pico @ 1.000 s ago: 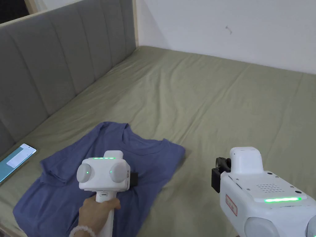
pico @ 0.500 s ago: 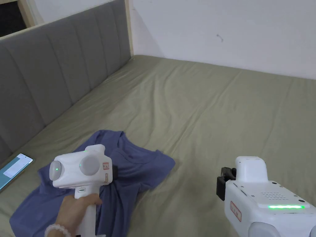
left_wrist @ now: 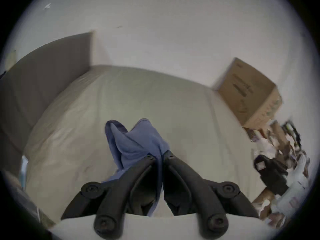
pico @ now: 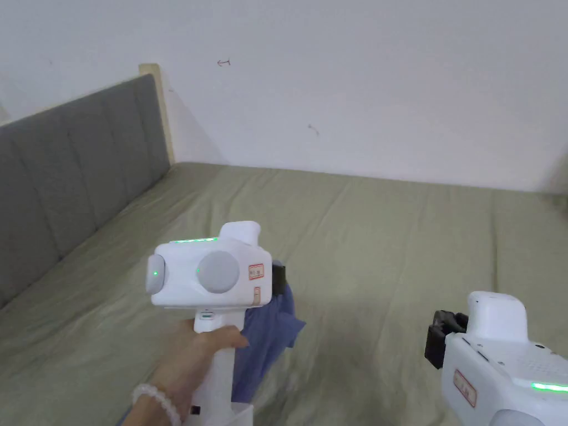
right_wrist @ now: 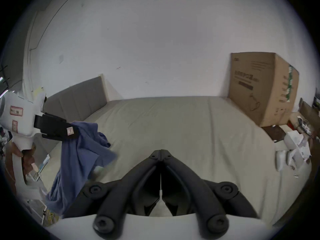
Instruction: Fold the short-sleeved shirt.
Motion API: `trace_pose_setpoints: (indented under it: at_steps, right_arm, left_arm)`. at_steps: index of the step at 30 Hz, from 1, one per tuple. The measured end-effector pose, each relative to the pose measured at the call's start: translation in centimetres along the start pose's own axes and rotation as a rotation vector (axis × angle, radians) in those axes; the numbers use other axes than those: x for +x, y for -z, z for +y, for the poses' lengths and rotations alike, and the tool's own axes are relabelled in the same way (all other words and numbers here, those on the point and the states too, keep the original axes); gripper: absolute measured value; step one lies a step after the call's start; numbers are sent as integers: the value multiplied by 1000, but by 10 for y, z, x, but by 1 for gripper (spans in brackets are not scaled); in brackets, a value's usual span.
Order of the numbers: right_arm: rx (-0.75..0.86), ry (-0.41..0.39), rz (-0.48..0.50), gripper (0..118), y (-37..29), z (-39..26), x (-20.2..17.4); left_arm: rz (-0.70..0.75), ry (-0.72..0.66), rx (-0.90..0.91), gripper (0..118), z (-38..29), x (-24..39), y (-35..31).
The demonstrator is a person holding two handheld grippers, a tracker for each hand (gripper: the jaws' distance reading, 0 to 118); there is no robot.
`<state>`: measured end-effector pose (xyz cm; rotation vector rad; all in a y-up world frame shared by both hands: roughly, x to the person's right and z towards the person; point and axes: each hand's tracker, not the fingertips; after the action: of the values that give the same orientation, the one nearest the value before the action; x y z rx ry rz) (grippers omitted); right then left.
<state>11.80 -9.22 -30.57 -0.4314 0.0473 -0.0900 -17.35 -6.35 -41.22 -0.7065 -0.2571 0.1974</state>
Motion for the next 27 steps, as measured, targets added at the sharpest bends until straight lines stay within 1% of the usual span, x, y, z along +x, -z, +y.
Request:
trace_pose_setpoints:
  at_steps: [3,6,7,9,10,12,15,18,20,22,23,24,25,26,27]
  right_arm:
    - [50,21,-98,0,-27,12,38]
    - [94,60,-188,0,-55,20,75]
    - [97,62,-207,0,-64,22,87]
    - [84,44,-258,0,-76,22,108]
    - [73,25,-291,0,-82,20,117]
    - [51,18,-345,0,-88,13,132]
    - [7,79,-360,0,-92,-3,152]
    - [-41,101,-372,0,-88,-19,163]
    - [-76,87,-386,0,-83,-27,164]
    - [-94,84,-385,0,-78,-34,165]
    - [-105,90,-382,0,-75,-36,166]
    - [-111,99,-379,0,-72,-37,165]
    - [-115,106,-375,0,-69,-38,164]
    - [-117,110,-370,0,-67,-39,163]
    - [-121,109,-362,0,-65,-39,161]
  left_arm:
    - [-201,49,-13,5,-2,80,3]
    - [-362,98,-27,5,-13,144,7]
    - [-414,101,-32,5,-19,162,10]
    - [-458,117,-60,5,-35,191,22]
    - [-442,114,-66,5,-43,196,36]
    - [-400,137,-188,5,-74,215,66]
    - [-347,185,-365,5,-136,227,112]
    - [-288,217,-502,5,-194,230,138]
    - [-244,264,-527,5,-214,229,143]
    - [-255,287,-503,5,-215,224,143]
    - [-265,271,-502,5,-209,224,143]
    - [-273,258,-514,7,-201,224,143]
    - [-274,252,-520,16,-194,222,141]
    - [-274,253,-513,30,-190,219,138]
    - [-270,256,-496,47,-184,216,133]
